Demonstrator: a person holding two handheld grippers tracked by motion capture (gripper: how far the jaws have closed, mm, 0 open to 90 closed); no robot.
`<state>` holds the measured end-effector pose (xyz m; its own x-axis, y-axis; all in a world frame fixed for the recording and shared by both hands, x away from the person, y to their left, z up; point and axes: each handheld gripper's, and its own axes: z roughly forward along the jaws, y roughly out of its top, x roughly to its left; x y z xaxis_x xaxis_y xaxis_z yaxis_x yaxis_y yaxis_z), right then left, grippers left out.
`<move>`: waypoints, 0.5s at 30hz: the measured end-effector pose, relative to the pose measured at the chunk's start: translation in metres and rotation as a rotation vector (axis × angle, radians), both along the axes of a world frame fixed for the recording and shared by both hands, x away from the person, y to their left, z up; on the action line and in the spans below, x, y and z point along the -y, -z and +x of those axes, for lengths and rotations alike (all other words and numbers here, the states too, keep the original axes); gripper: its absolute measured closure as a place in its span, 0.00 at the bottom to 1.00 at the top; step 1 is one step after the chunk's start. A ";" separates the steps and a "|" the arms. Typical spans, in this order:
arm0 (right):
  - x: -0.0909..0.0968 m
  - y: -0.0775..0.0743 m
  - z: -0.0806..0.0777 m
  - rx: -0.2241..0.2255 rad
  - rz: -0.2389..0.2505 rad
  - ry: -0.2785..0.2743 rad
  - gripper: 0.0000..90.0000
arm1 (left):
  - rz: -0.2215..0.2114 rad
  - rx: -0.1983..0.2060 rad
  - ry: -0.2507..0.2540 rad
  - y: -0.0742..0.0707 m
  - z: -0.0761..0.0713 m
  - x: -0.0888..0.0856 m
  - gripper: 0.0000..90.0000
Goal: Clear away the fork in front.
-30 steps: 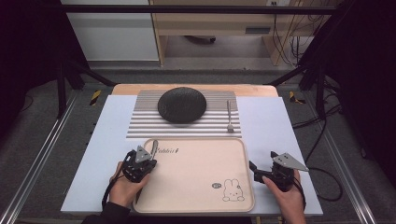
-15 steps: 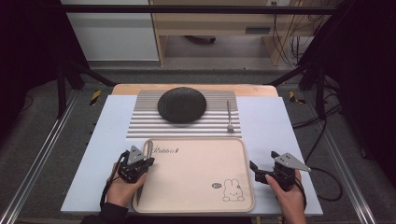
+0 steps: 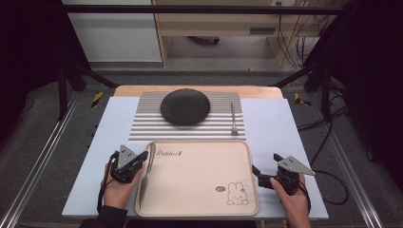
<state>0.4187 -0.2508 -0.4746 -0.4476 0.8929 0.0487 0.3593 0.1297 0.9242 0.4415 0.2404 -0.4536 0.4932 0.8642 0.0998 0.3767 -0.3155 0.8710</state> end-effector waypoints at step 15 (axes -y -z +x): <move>0.000 -0.002 0.000 0.009 0.016 -0.001 0.05 | -0.148 0.185 -0.037 -0.007 -0.004 -0.018 0.41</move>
